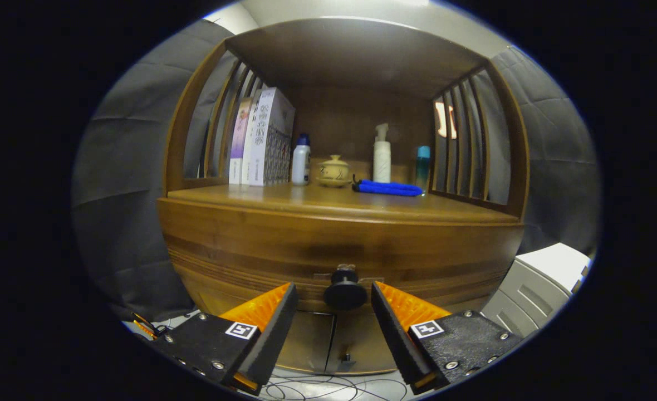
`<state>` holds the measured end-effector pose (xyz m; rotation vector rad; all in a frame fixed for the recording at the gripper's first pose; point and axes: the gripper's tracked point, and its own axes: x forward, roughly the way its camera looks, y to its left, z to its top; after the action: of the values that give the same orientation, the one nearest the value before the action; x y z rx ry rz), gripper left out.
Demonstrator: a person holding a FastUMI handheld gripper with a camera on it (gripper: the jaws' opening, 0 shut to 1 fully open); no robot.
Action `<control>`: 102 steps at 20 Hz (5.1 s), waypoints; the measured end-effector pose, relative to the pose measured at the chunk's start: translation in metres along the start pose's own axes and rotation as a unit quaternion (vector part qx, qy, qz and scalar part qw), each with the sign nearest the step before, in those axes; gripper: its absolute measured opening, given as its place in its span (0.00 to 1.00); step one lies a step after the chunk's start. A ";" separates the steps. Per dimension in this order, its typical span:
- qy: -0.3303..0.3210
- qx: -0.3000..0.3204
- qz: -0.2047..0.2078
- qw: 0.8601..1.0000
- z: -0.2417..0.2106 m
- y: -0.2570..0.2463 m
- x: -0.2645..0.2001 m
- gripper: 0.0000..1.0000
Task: Pull open the drawer, take out the items inside it, and place them on the countertop above the cabinet.
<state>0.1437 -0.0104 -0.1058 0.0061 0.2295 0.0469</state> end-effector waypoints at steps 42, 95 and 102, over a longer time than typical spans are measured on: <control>-0.017 0.074 -0.017 0.997 0.023 -0.007 -0.176 0.18; 0.171 0.069 -0.135 0.974 0.092 -0.076 -0.033 0.16; 0.152 0.058 -0.130 0.978 0.125 -0.082 0.005 0.15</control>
<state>0.1813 -0.0922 0.0140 0.0853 0.5364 -0.2279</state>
